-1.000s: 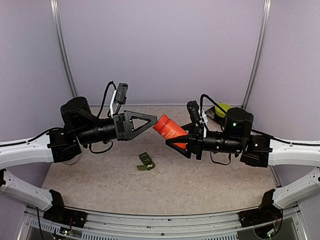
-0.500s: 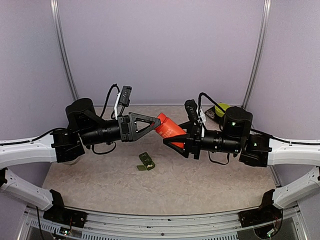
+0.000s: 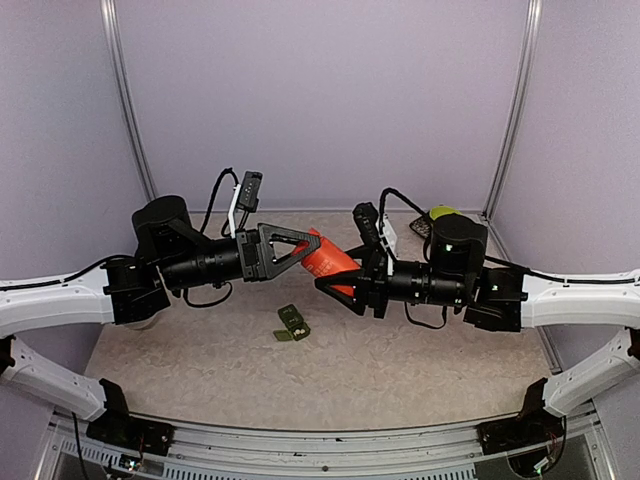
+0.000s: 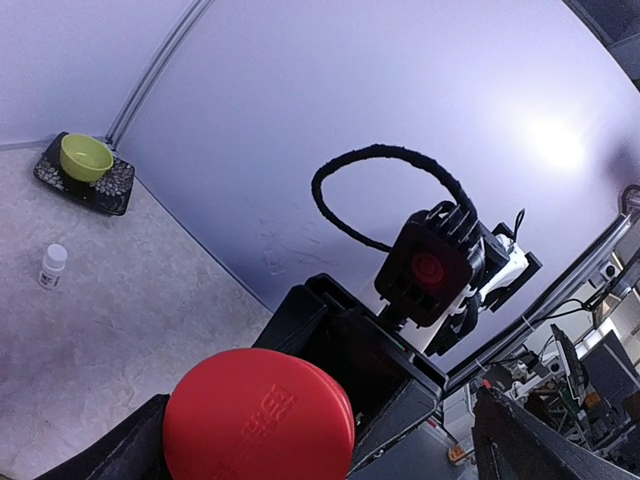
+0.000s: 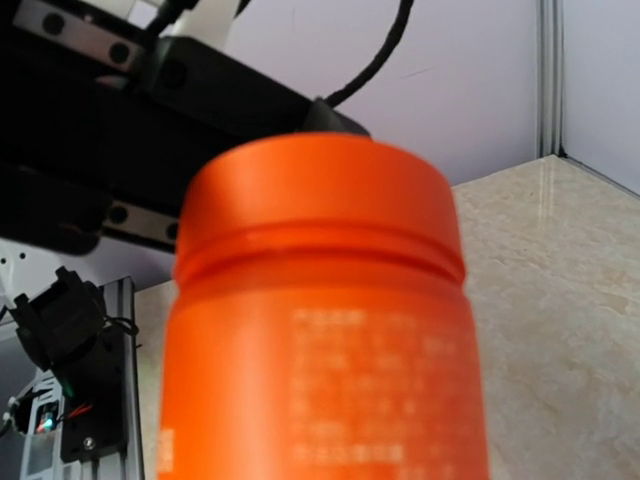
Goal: Sort the pills into containers
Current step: Screw the lid of the pill bottle onto the pill bottle.
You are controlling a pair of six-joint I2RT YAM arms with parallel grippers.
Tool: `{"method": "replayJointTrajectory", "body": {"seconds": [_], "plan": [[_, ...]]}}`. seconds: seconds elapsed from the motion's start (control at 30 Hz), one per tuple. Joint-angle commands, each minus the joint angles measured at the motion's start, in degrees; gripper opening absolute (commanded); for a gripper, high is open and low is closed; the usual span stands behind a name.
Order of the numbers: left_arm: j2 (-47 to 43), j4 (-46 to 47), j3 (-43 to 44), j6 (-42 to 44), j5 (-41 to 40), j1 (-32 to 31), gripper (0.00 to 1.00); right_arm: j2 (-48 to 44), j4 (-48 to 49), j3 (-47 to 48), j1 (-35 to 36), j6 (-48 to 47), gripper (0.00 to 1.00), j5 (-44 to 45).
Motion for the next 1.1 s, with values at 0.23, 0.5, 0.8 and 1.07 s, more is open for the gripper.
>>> {"method": "replayJointTrajectory", "body": {"seconds": [0.23, 0.5, 0.8, 1.07], "plan": [[0.12, 3.13, 1.15, 0.73, 2.42, -1.01, 0.99, 6.22, 0.87, 2.82, 2.89, 0.43, 0.0, -1.99], [-0.05, 3.24, 1.78, 1.35, 2.97, -1.49, 0.99, 8.99, 0.94, 3.43, 4.21, 1.0, 0.0, -2.65], [-0.76, 0.99, 2.06, 2.58, 0.76, -1.34, 0.99, 5.92, -0.14, 3.72, 4.68, 0.64, 0.0, -2.82], [-1.93, -1.02, 1.18, 2.31, -1.45, -0.38, 0.99, -2.45, -5.13, 4.35, 4.6, -3.62, 0.0, 5.01]]}}
